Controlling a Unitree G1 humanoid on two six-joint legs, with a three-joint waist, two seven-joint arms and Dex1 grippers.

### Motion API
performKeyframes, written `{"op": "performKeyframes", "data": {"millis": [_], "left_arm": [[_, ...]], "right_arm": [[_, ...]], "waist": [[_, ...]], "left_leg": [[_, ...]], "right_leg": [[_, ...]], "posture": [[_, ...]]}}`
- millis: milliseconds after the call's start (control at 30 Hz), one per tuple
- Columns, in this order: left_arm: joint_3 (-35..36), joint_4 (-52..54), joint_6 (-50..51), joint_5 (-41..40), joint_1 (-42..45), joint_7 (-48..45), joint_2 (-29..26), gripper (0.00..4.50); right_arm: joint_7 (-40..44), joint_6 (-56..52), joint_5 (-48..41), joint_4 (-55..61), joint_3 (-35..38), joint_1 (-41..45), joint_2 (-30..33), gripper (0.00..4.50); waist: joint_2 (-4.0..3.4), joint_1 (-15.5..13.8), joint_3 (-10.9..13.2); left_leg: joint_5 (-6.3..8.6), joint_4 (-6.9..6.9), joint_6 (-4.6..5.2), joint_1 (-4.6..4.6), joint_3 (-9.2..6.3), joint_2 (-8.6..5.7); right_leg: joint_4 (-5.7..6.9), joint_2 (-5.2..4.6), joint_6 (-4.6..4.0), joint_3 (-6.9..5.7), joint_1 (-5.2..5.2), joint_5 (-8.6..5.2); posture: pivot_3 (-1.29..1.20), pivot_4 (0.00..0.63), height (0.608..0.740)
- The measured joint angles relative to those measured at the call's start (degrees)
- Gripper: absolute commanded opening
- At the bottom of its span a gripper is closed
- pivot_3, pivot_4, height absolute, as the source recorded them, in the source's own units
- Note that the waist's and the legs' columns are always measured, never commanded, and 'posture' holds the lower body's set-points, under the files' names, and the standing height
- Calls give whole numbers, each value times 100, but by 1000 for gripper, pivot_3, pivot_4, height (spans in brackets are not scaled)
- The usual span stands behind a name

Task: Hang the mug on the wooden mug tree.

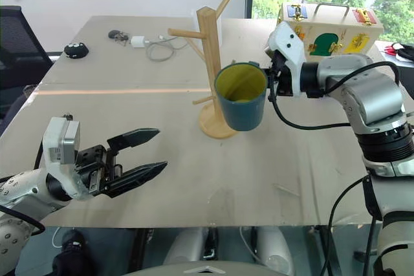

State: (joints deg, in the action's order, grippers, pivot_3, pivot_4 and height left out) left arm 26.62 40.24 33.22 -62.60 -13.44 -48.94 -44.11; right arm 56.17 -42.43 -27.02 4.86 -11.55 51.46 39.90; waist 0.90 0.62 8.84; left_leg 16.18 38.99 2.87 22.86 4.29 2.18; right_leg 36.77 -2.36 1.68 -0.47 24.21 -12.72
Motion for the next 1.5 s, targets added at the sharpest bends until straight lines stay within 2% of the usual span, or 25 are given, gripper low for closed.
{"op": "performKeyframes", "data": {"millis": [200, 333, 533, 700, 800, 833, 900, 933, 1067, 1300, 1467, 1500], "left_arm": [[165, 136, 12, -234, -107, 272, -7, 4500], [523, 131, 14, -403, -285, 280, -41, 4500], [1180, -162, 21, -563, -524, -69, -203, 4500], [1411, -345, 64, -638, -605, -367, -259, 4500], [1477, -415, 76, -678, -599, -481, -280, 4500], [1552, -444, 77, -677, -604, -576, -286, 4500], [1576, -455, 78, -680, -592, -626, -291, 4500], [1582, -458, 84, -687, -593, -658, -293, 4500], [1593, -590, 115, -691, -573, -830, -298, 4500], [1265, -816, 171, -526, -320, -959, -399, 4500], [667, -714, 272, -62, -108, -494, -426, 4500], [529, -649, 261, 138, -105, -392, -413, 4500]], "right_arm": [[-99, 5, 265, -170, -136, 257, -431, 62], [-165, -82, 408, -169, -159, 283, -553, 62], [-194, -121, 666, -257, -341, 283, -761, 62], [-321, -68, 962, -505, -442, 300, -967, 62], [-398, 69, 1099, -625, -480, 304, -1046, 798], [-388, 79, 1158, -635, -514, 302, -997, 1357], [-389, 5, 1141, -559, -468, 290, -911, 2063], [-358, -139, 1040, -355, -374, 239, -793, 2520], [-252, -842, 421, 735, 282, 3, -294, 2520], [-167, -1313, -452, 1655, 1296, -1006, 228, 2520], [-291, -1322, -827, 2279, 2461, -2325, 584, 2520], [-287, -1320, -971, 2496, 2830, -2817, 593, 2520]], "waist": [[0, 10, 0], [0, -1, 0], [0, 16, 0], [0, 10, 0], [0, 10, 0], [-1, 9, 2], [-1, 5, 3], [-1, -3, 4], [1, 6, 3], [2, -4, 4], [12, -26, 1], [12, -41, 1]], "left_leg": [[-1, 0, -1, -3, 1, 0], [-13, 0, -22, -1, 1, 0], [-13, 0, -23, -2, 5, 0], [-14, 0, -24, -2, 5, 0], [-14, 0, -25, -1, 7, -1], [-14, 0, -25, 0, 8, -2], [-14, 0, -25, 2, 8, -2], [-14, -2, -26, 6, 6, -2], [-14, -18, -26, 2, 4, -2], [-2, -24, -5, -2, 4, -5], [0, -24, -2, -3, 4, -6], [0, -27, -2, -2, 2, -6]], "right_leg": [[4, 1, -1, 0, 1, 1], [2, 0, -1, -3, 1, 0], [1, 1, -1, -2, 2, 0], [2, 2, -1, -3, 3, 0], [1, 1, -1, -3, 3, 0], [1, 0, -1, -2, 4, 0], [0, -1, -1, -2, 5, 0], [-3, -3, -1, -4, 7, 0], [-4, -9, -1, -7, 8, 0], [-4, -10, 0, -6, 7, -1], [-6, -11, 1, -4, 4, -1], [-8, -10, 1, -5, 3, -1]], "posture": [[0, 150, 740], [0, 150, 740], [0, 150, 740], [0, 150, 740], [0, 150, 740], [0, 150, 740], [0, 150, 740], [0, 150, 740], [0, 150, 740], [0, 150, 740], [0, 150, 740], [0, 150, 740]]}}
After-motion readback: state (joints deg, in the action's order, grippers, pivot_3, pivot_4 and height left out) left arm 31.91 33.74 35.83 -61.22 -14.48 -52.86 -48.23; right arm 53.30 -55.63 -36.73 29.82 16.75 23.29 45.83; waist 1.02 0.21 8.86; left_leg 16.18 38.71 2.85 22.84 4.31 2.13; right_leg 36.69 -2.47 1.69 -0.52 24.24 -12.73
